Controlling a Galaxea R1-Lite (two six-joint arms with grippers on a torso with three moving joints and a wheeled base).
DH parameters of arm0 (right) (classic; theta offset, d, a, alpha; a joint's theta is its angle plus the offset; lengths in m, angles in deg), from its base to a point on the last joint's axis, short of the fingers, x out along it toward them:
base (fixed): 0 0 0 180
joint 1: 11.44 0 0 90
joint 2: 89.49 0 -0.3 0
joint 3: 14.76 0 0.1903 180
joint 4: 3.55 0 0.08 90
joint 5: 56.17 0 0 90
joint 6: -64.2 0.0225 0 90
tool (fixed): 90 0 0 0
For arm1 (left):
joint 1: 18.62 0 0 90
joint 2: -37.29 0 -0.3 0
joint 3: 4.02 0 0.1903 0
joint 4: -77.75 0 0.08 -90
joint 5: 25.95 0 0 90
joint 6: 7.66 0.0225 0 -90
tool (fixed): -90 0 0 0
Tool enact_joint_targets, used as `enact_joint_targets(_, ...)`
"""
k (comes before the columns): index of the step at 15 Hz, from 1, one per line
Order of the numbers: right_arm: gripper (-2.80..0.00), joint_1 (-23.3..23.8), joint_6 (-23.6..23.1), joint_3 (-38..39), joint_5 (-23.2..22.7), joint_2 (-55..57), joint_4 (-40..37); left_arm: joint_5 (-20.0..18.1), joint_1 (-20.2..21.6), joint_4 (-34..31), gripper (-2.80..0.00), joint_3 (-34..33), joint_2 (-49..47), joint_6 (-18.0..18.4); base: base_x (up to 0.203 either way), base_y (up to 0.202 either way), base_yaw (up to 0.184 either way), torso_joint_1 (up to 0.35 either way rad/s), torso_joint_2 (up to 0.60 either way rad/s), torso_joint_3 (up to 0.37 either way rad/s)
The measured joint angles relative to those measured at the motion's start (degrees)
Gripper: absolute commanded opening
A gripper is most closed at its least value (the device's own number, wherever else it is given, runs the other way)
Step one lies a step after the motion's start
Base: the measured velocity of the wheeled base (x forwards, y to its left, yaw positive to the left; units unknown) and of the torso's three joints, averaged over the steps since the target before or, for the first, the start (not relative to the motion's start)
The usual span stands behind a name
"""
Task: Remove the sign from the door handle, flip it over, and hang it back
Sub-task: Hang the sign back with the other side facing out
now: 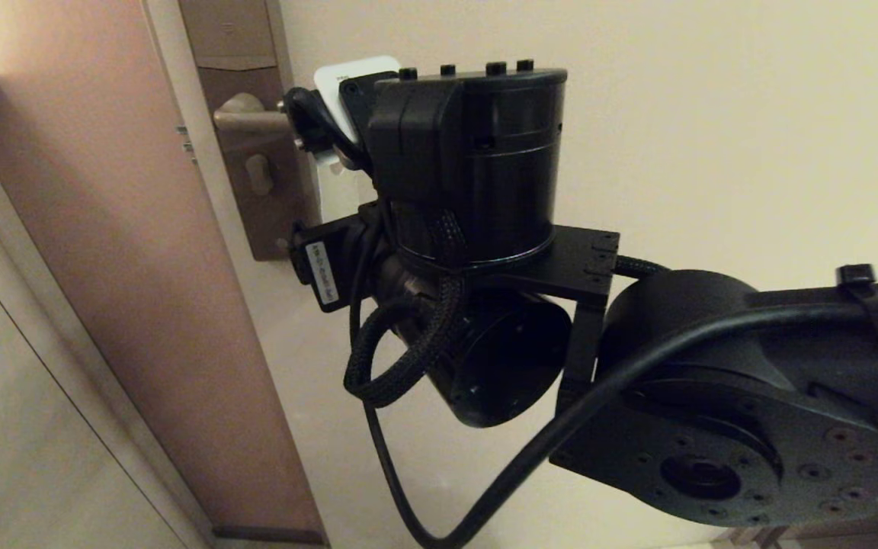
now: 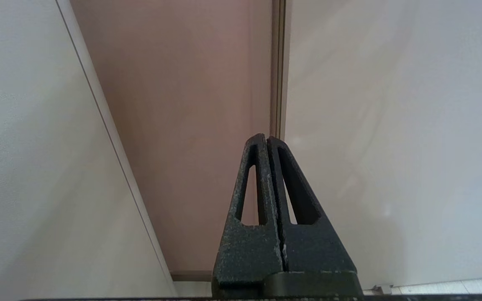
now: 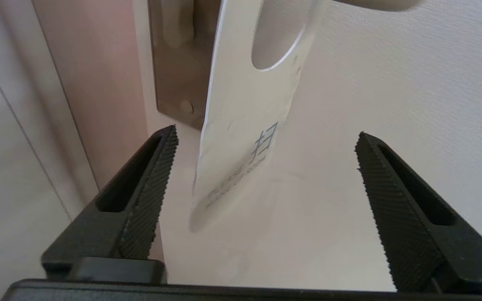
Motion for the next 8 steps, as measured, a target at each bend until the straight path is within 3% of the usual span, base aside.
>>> enact_joint_targets(8,0.0,0.0,0.4,6.6,-0.1,-7.1,-0.7,0.0,0.0,0.0,-2.8,0.0,0.0,0.0,0.0,0.0,0.0,0.0,0.0,0.0)
